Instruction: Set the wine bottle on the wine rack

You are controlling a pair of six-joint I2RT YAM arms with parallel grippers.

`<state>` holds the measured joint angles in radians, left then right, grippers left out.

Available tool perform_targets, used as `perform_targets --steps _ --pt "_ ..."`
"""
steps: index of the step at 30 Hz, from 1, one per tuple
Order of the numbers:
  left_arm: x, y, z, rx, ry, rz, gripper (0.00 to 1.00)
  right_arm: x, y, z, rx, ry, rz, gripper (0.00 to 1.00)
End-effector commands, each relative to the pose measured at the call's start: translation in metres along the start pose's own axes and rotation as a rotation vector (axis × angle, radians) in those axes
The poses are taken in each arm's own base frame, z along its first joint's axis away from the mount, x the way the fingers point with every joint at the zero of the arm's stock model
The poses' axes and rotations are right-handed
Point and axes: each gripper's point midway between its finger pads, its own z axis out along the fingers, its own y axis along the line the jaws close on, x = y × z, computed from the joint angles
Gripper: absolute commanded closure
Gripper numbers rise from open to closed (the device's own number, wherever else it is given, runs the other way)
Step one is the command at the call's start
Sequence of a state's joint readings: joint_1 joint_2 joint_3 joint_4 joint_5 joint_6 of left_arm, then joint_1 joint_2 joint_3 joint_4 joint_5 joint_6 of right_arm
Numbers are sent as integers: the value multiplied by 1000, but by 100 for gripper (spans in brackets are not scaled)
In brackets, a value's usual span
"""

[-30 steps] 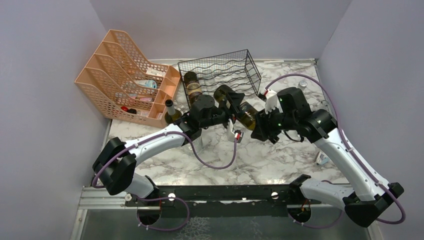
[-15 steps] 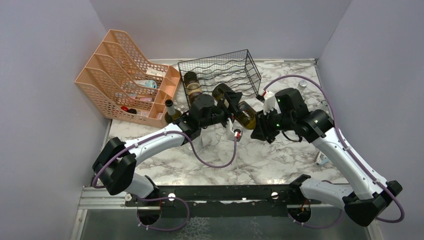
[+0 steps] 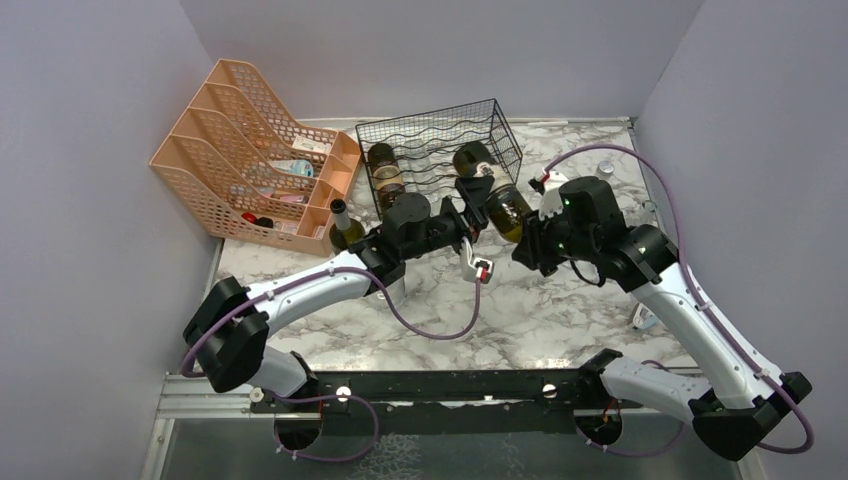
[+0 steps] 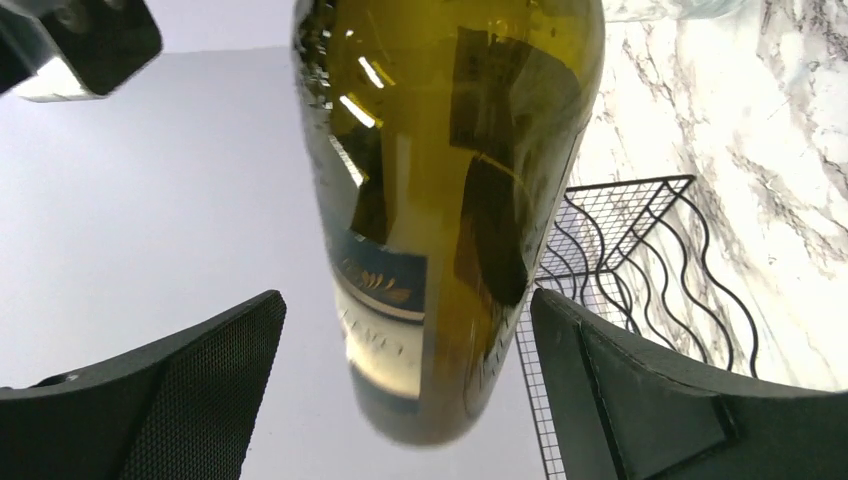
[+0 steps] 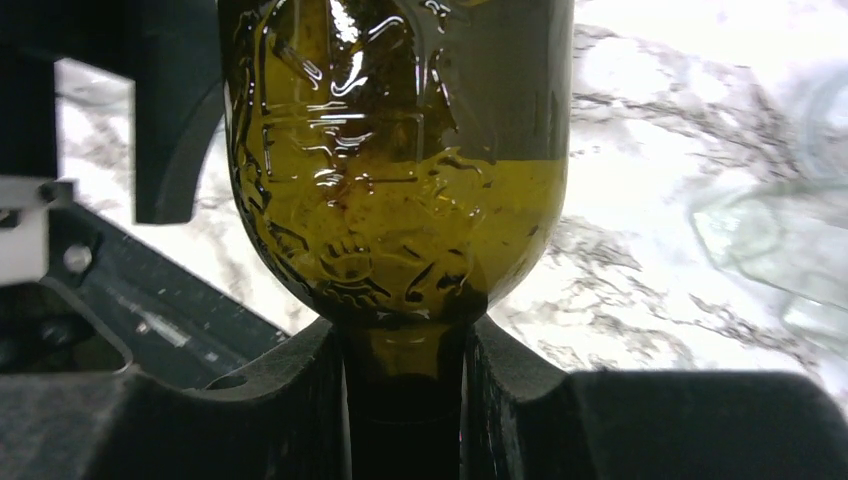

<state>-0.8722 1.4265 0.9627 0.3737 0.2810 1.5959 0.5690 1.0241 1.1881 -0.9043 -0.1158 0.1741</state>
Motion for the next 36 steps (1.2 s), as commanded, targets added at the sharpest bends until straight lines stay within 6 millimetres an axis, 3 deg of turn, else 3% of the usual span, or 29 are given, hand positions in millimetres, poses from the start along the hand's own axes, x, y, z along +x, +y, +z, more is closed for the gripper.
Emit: perform_targets --steps 1,6,11,15,19,24,28,36 --pt "1 35 -8 -95 36 38 1 -59 -14 -19 104 -255 29 99" --pt "-1 58 -16 -163 25 -131 1 -55 -17 -16 117 -252 40 99" --pt "-2 91 -38 -291 11 -471 3 -42 -17 -4 105 -218 45 99" --pt "3 120 -67 -464 14 -789 7 -32 -15 10 81 -196 49 99" --pt "20 147 -105 -701 54 -1210 19 -20 -13 28 53 -171 48 99" --pt "17 144 -135 -754 64 -1435 16 -7 -13 47 29 -139 48 99" --pt "26 130 -157 -785 209 -1593 13 1 -15 62 29 -123 48 99" --pt "26 107 -187 -757 341 -1641 9 11 -27 100 68 -88 73 99"
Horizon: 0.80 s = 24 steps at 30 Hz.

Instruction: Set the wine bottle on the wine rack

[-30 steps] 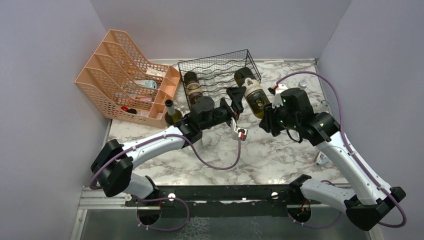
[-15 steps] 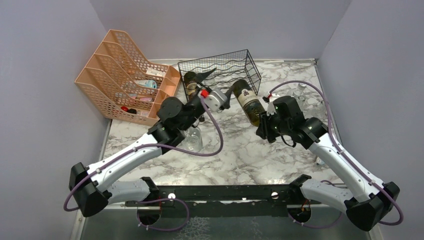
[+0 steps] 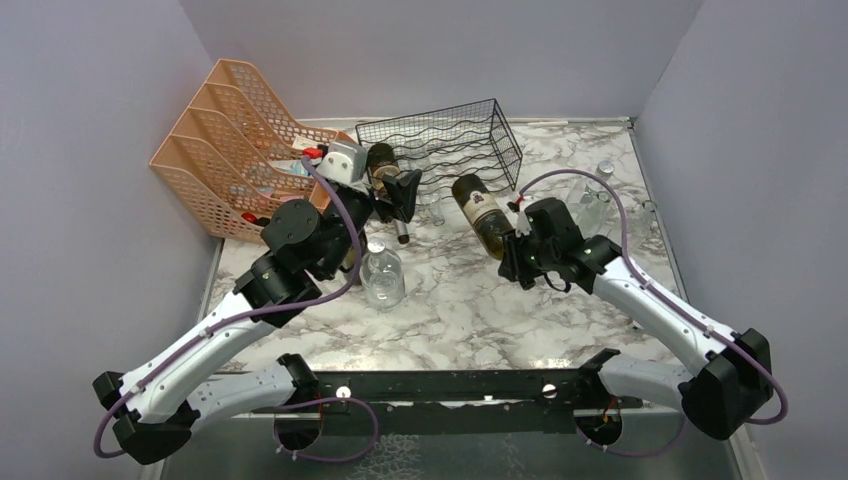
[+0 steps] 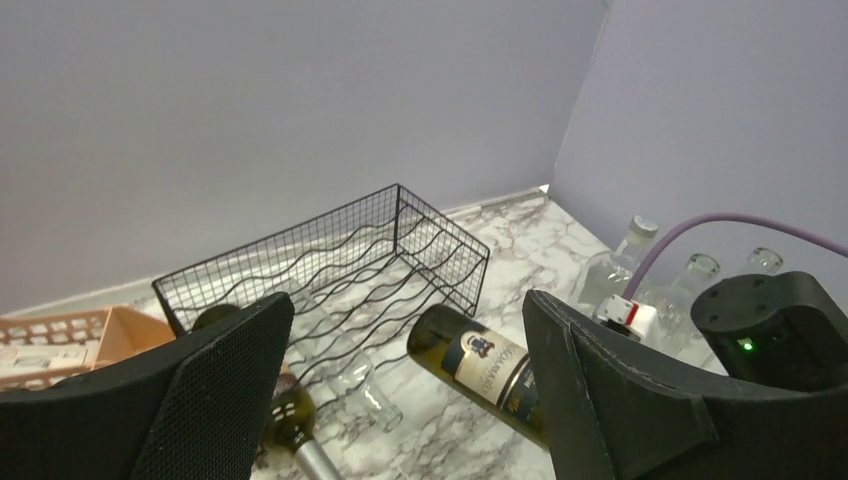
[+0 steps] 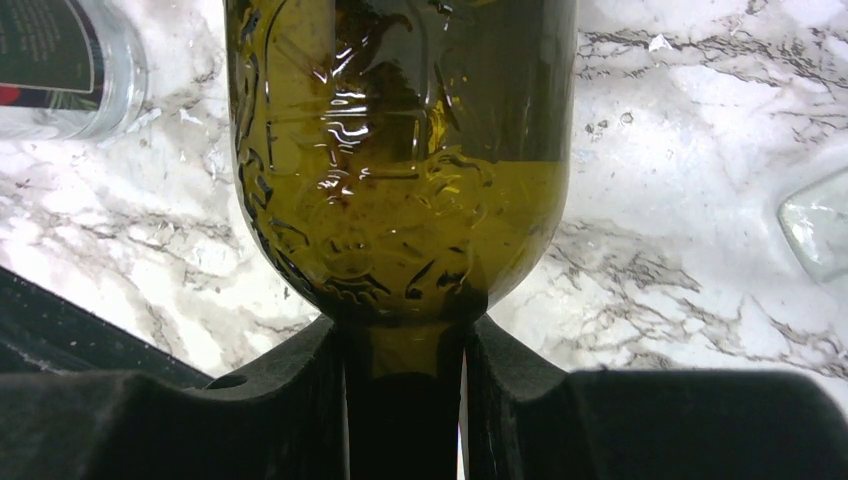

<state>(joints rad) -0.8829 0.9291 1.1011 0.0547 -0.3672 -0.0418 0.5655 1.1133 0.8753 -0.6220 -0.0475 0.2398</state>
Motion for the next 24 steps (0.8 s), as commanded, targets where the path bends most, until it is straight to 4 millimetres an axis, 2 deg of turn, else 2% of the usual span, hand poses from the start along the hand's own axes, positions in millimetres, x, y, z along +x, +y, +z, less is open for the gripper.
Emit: perform_targets --steps 1,3,8,16,24 --pt "15 15 -19 -62 77 -24 9 -50 9 19 -29 -177 0 99" --pt "15 17 -23 -56 76 -3 8 -46 10 31 -40 -148 -7 99" --pt "15 19 -26 -53 63 27 7 -50 10 46 -38 -158 2 99" --pt "23 19 -20 -50 85 77 6 -55 2 64 5 -168 16 99" --pt "23 15 -15 -34 84 96 5 -58 -1 77 24 -163 16 99"
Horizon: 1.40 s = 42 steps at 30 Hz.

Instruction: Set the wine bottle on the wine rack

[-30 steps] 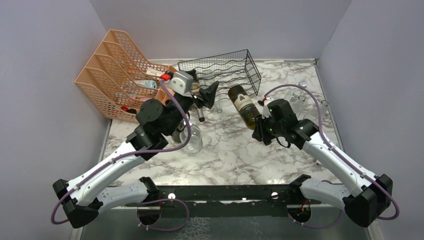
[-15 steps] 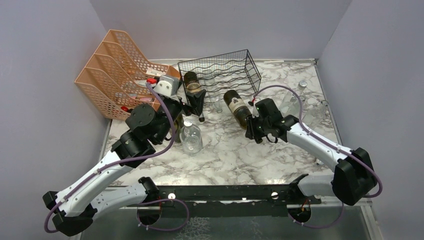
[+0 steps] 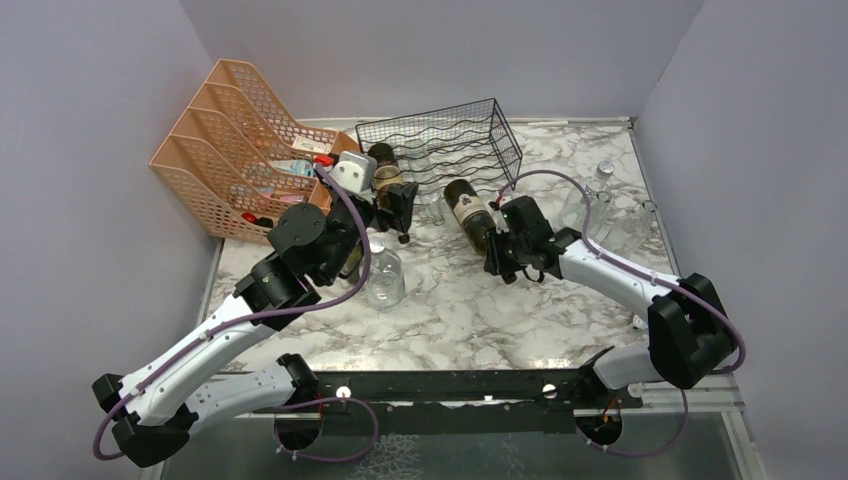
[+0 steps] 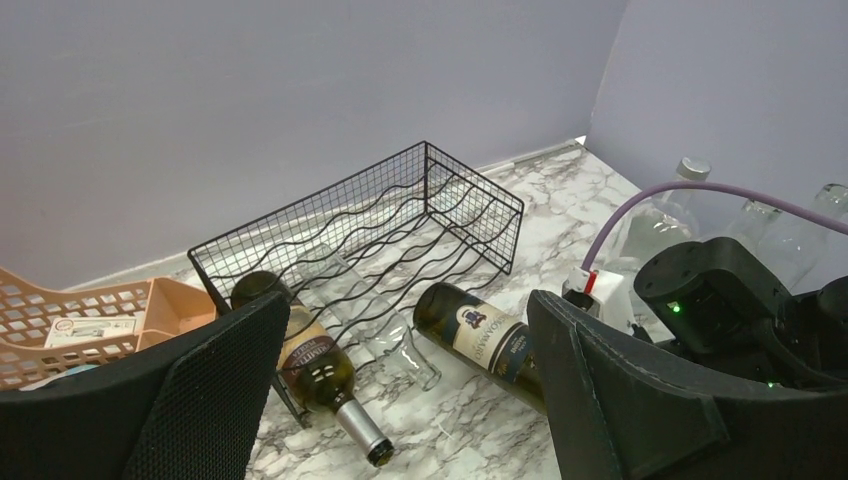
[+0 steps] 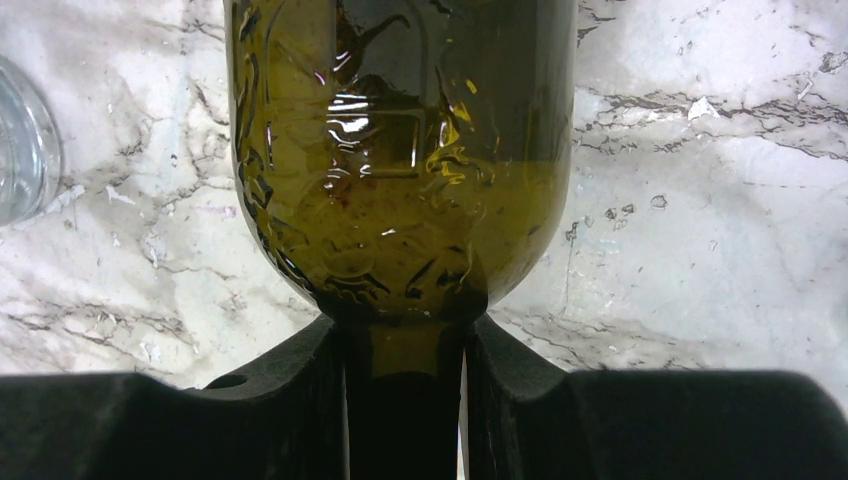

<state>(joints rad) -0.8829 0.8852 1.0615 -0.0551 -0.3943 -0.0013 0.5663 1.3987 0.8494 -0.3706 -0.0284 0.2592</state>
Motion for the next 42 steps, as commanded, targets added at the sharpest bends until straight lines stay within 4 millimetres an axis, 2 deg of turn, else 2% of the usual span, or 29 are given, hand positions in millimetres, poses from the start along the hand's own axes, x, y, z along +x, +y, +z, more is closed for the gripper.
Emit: perform_targets --steps 1,10,23,31,42 --pt "-5 2 0 -5 -15 15 5 -62 7 -3 -6 -220 1 99" --pt "-6 3 -2 -5 -14 14 5 -78 6 5 10 -269 41 99" --pt "-12 3 -8 4 -31 1 4 -143 4 37 68 -431 111 99" --pt "-16 -8 -12 69 48 -2 2 -174 0 56 124 -456 68 99" --pt "-23 -5 -25 81 9 -23 2 -192 -4 87 174 -416 29 89"
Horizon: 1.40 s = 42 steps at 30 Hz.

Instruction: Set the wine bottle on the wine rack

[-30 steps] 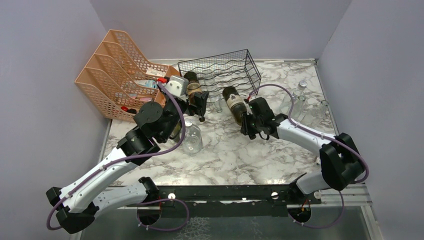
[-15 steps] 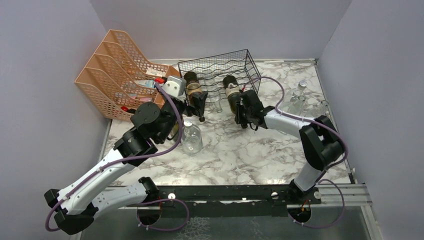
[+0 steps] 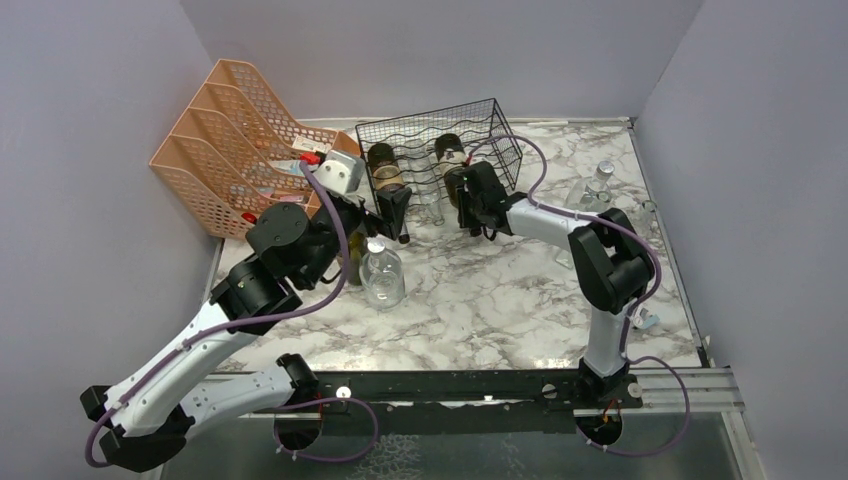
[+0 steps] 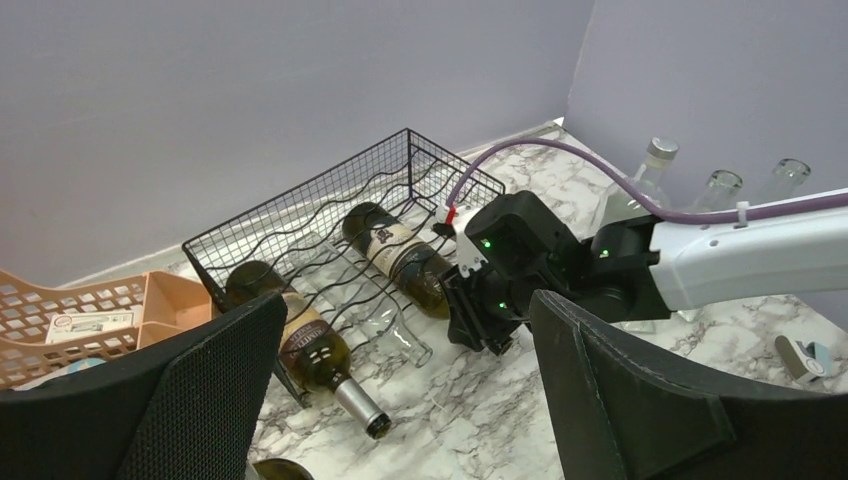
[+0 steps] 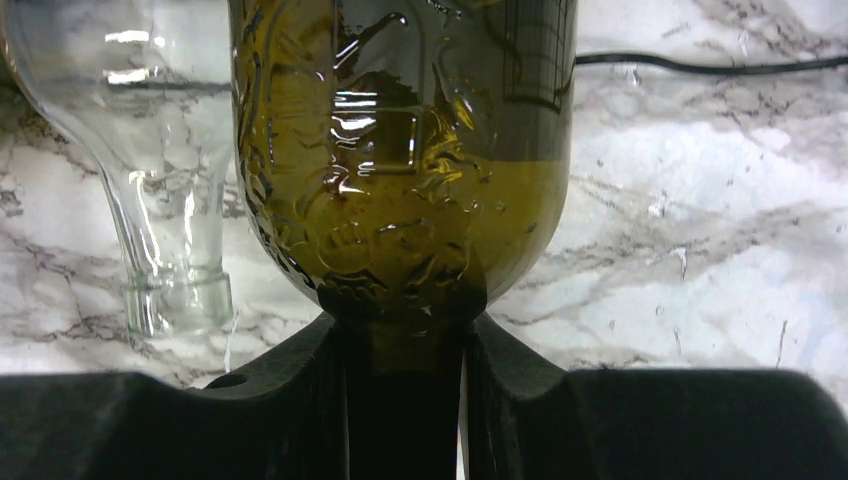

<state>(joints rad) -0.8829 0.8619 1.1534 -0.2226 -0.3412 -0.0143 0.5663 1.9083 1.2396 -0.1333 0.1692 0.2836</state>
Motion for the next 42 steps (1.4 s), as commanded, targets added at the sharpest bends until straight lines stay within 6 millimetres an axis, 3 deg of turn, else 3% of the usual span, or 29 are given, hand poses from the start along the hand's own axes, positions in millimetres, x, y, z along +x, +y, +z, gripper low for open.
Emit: perform_targets --steps 1,7,16,28,35,42 --pt "-10 -3 -9 32 -41 -26 2 -86 6 -5 18 -249 10 88" --pt "-5 -4 -8 36 -25 -20 2 -90 -2 7 68 -237 -9 81" --pt "-2 -4 -7 37 -18 -18 2 -87 -12 17 100 -212 -81 62" --pt "-1 -6 -4 41 -11 -10 2 -86 -7 21 65 -183 -154 51" --pt "-2 -7 -3 42 -11 -6 2 -95 -1 -5 20 -198 -133 39" --pt "-1 -3 -3 26 4 3 1 -103 -2 -60 -11 -217 -106 32"
